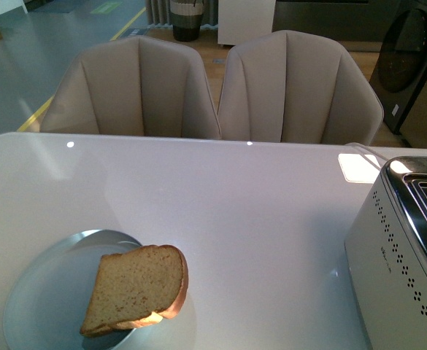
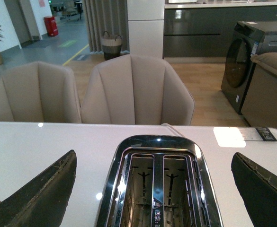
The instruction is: Left arm holds plate, right arm toasts bread
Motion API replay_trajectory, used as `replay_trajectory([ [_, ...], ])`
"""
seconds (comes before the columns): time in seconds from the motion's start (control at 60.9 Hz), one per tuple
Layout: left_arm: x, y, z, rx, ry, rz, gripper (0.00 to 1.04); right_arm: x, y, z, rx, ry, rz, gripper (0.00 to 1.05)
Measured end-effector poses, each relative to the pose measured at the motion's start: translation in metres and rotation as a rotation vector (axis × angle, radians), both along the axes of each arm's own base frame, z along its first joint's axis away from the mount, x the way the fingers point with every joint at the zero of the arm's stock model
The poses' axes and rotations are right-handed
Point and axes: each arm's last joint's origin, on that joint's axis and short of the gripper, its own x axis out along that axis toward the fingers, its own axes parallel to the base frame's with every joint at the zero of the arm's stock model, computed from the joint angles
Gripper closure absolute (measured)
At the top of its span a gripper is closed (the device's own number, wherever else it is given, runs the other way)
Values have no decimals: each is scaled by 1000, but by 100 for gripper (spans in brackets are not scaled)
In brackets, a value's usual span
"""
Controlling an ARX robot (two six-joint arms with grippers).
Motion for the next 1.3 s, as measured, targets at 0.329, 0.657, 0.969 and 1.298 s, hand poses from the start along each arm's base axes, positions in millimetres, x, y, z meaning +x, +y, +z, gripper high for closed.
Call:
replay_trajectory([
  [0.329, 100, -3, -49, 86, 112, 73, 7, 0, 0, 0, 0, 0, 0, 9],
  [0.657, 161, 0, -112, 33, 335, 107, 7, 0, 0, 0, 0, 0, 0, 9],
  [0.969, 170, 20, -147, -13, 407, 174, 7, 0, 0, 0, 0, 0, 0, 9],
  [1.298, 169, 36, -174, 19, 471, 162, 7, 0, 0, 0, 0, 0, 0, 9],
])
